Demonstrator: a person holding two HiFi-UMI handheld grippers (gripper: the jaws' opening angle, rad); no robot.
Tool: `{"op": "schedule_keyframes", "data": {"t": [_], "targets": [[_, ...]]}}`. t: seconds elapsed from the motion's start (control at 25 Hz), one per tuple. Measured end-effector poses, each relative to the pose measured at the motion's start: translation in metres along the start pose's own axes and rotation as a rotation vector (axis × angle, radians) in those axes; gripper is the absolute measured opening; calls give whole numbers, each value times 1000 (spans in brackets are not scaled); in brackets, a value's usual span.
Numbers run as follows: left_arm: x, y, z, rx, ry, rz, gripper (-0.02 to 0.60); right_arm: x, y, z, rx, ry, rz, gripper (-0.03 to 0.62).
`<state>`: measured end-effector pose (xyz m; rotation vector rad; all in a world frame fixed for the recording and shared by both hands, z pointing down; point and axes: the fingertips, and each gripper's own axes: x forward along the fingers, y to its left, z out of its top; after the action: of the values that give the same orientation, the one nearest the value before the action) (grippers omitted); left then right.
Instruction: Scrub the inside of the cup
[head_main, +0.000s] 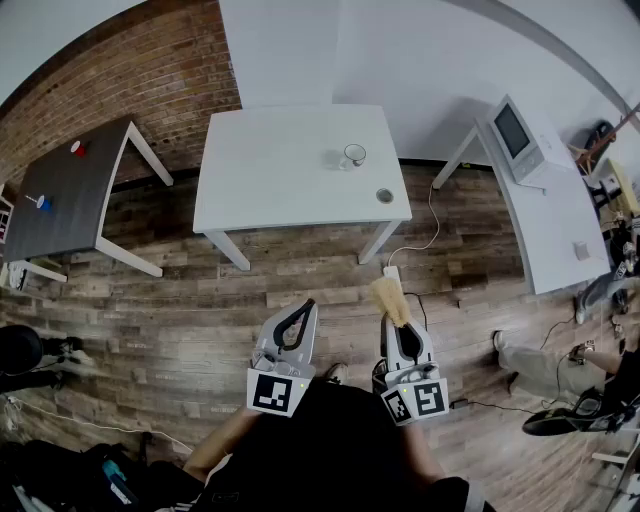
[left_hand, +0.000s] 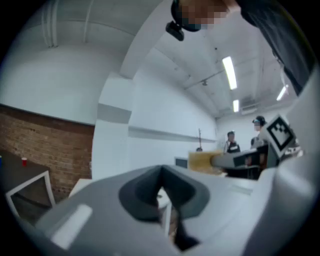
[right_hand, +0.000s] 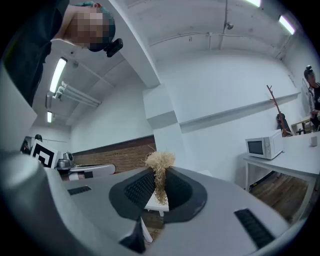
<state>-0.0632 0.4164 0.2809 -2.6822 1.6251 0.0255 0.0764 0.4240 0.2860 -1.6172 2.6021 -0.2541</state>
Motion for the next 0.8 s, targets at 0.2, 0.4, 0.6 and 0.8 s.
{"op": "schedule_keyframes", "data": {"t": [0.2,0.4,0.6,0.8], "targets": [[-2,0,-2,-4,-6,2,3,-2,0,-1,-3,-3,-1,38],[-1,0,0,-12,-5,0,3,-1,0,-1,0,1,-5,38],[0,-1,2,-14,-5,-1,3,-2,0,-2,2,14,-4,38],[0,-6,-2,-12,10,-1,3,-6,-7,-5,46,9,-9,38]]}}
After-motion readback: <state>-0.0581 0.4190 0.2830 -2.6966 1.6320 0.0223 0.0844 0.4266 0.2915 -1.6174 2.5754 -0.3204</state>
